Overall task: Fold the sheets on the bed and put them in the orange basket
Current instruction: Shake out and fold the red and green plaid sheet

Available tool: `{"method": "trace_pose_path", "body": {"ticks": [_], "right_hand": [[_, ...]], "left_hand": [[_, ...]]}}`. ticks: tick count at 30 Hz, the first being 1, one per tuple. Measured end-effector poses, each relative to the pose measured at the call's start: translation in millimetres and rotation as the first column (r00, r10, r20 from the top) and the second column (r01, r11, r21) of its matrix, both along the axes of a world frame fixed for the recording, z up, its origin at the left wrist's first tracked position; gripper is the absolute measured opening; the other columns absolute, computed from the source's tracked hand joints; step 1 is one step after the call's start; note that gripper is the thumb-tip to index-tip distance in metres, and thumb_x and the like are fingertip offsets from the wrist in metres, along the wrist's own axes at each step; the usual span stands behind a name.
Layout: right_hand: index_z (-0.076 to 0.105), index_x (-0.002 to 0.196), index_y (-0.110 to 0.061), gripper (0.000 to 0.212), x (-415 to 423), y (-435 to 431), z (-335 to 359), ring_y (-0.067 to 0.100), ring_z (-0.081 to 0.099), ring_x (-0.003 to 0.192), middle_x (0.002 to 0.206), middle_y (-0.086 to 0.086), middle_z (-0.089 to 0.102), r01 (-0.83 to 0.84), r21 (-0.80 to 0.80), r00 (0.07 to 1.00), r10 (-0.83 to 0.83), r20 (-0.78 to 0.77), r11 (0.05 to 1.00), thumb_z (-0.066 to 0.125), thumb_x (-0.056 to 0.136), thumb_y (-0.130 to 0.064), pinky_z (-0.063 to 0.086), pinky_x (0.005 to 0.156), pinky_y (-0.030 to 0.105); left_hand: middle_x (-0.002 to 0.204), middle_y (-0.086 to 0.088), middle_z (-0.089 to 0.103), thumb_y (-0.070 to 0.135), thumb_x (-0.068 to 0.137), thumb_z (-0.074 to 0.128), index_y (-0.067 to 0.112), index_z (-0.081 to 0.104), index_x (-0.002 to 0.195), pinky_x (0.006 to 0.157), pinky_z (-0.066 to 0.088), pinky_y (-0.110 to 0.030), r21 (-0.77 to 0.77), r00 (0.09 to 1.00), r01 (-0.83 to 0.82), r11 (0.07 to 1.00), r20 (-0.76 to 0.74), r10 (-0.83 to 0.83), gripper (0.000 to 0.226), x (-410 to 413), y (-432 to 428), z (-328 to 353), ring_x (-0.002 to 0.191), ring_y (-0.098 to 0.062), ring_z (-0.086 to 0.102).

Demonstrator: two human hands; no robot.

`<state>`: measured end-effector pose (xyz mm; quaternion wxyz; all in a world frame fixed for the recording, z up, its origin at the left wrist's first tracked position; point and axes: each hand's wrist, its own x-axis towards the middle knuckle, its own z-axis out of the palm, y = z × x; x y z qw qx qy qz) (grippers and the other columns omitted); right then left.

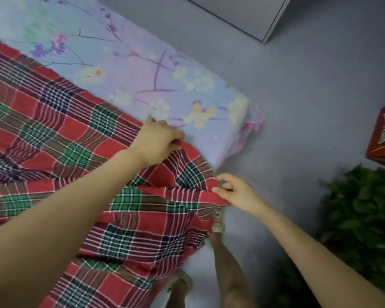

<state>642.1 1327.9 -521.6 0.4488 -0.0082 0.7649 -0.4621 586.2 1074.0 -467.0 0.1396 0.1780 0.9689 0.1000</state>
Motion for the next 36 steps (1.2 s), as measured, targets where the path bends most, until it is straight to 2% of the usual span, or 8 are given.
{"method": "trace_pose_path", "body": {"ticks": [4,12,17,22,25,28,31,36], "right_hand": [[0.065,0.076,-0.016,0.013,5.8,8.4,-15.6,0.01,0.048,0.061,0.066,-0.003,0.057,-0.24,0.185,0.971,0.239,0.025,0.953,0.062,0.088,-0.02,0.037,0.064,0.028],[0.045,0.106,-0.005,0.018,-9.6,25.2,-17.6,0.039,0.062,0.083,0.092,0.018,0.065,-0.026,0.603,0.875,0.31,-0.372,0.798,0.036,0.1,-0.019,0.034,0.06,0.035],[0.044,0.115,-0.005,0.02,-13.1,16.9,-49.9,0.032,0.062,0.09,0.1,0.013,0.065,-0.039,0.691,0.876,0.358,-0.324,0.722,0.041,0.098,-0.014,0.04,0.065,0.031],[0.064,0.09,-0.002,0.021,-2.7,2.0,-29.8,0.035,0.06,0.076,0.081,0.016,0.066,0.309,0.341,0.654,0.063,-0.754,0.888,0.045,0.082,-0.006,0.048,0.067,0.037],[0.063,0.105,-0.005,0.027,22.9,-24.2,-6.0,0.028,0.057,0.092,0.099,0.009,0.065,0.077,0.239,0.689,0.122,-0.714,0.968,0.053,0.081,-0.01,0.047,0.08,0.035],[0.055,0.119,-0.01,0.04,41.8,-43.0,-6.1,0.025,0.055,0.098,0.105,0.004,0.062,0.013,0.281,0.788,0.163,-0.593,0.96,0.063,0.08,-0.007,0.043,0.091,0.04],[0.06,0.103,-0.012,0.016,45.8,-42.5,-6.3,0.023,0.054,0.088,0.088,-0.003,0.061,0.105,0.238,0.81,0.056,-0.584,0.966,0.061,0.088,-0.012,0.039,0.086,0.039],[0.065,0.087,-0.01,0.005,59.9,-12.1,3.5,0.024,0.052,0.097,0.096,0.001,0.061,0.174,0.211,0.798,-0.012,-0.602,0.962,0.064,0.087,-0.015,0.035,0.089,0.035]], "left_hand": [[0.097,-0.005,0.067,0.029,0.087,0.062,0.018,0.067,0.104,0.08,0.027,-0.035,-0.03,0.996,-0.05,0.998,0.066,0.052,0.02,-6.6,8.8,-14.1,0.099,-0.029,0.055],[0.093,-0.008,0.067,0.028,0.086,0.064,0.015,0.066,0.102,0.079,0.026,-0.036,-0.065,0.996,-0.058,0.996,0.063,0.062,0.021,-8.4,12.1,-30.6,0.096,-0.031,0.055],[0.092,-0.017,0.061,0.025,0.069,0.079,0.009,0.065,0.096,0.077,0.038,-0.047,-0.135,0.997,-0.036,0.99,-0.067,0.027,0.035,-1.6,12.3,-29.3,0.087,-0.039,0.057],[0.079,-0.007,0.062,0.041,0.084,0.049,0.01,0.064,0.085,0.067,0.041,-0.039,0.0,0.988,-0.093,0.996,-0.126,0.093,0.034,38.6,-9.4,-8.9,0.074,-0.032,0.059],[0.078,0.0,0.065,0.048,0.083,0.045,0.015,0.068,0.084,0.069,0.044,-0.041,-0.071,0.997,-0.028,0.997,0.07,0.033,0.04,75.6,-35.8,-8.0,0.074,-0.028,0.063],[0.074,-0.003,0.066,0.026,0.069,0.078,0.012,0.069,0.085,0.066,0.045,-0.043,-0.218,0.994,0.009,0.976,0.108,0.015,0.023,96.3,-58.0,-10.9,0.069,-0.031,0.063],[0.07,-0.009,0.066,0.008,0.058,0.085,0.009,0.068,0.076,0.068,0.045,-0.045,-0.308,0.981,-0.079,0.948,0.142,0.128,0.025,101.4,-75.8,-11.9,0.07,-0.035,0.064],[0.088,-0.005,0.068,0.024,0.079,0.071,0.017,0.07,0.086,0.082,0.035,-0.039,-0.45,0.957,-0.148,0.881,0.161,0.243,0.01,112.8,-102.1,-9.1,0.092,-0.031,0.061]]}}
